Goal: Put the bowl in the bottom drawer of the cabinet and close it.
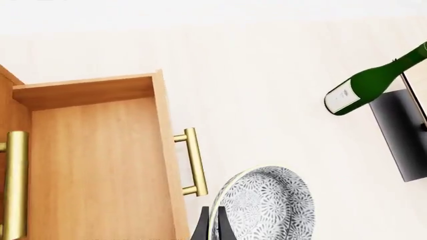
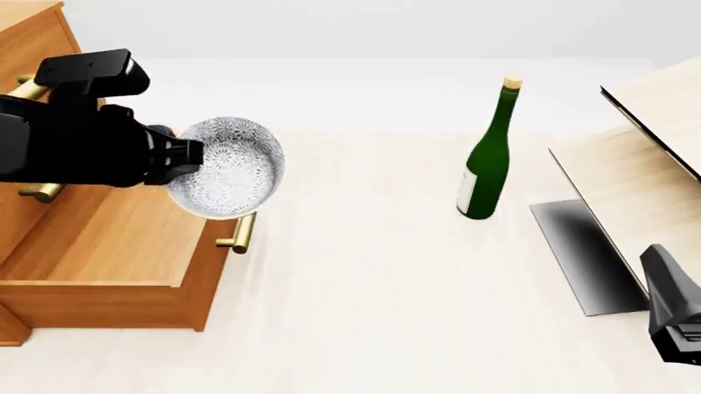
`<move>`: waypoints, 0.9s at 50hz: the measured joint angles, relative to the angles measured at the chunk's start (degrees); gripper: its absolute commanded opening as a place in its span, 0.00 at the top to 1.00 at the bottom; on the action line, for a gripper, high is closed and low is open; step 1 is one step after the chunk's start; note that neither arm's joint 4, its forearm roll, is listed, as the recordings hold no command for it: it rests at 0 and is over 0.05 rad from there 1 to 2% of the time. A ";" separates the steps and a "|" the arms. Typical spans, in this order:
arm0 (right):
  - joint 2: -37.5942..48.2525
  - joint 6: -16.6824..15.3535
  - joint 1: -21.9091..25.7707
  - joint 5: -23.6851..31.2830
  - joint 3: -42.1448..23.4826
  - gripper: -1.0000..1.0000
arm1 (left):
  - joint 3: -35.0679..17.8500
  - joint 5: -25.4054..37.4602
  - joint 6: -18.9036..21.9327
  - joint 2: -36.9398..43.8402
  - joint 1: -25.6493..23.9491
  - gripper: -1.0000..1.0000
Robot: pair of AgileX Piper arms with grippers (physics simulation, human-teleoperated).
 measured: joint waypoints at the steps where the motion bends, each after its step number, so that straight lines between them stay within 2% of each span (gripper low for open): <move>1: 0.00 0.00 0.00 0.00 0.00 0.00 | 0.02 0.05 0.04 -0.14 0.19 1.00; 45: 0.00 0.00 0.00 0.00 0.00 0.00 | 1.18 -0.39 0.55 -2.03 9.21 1.00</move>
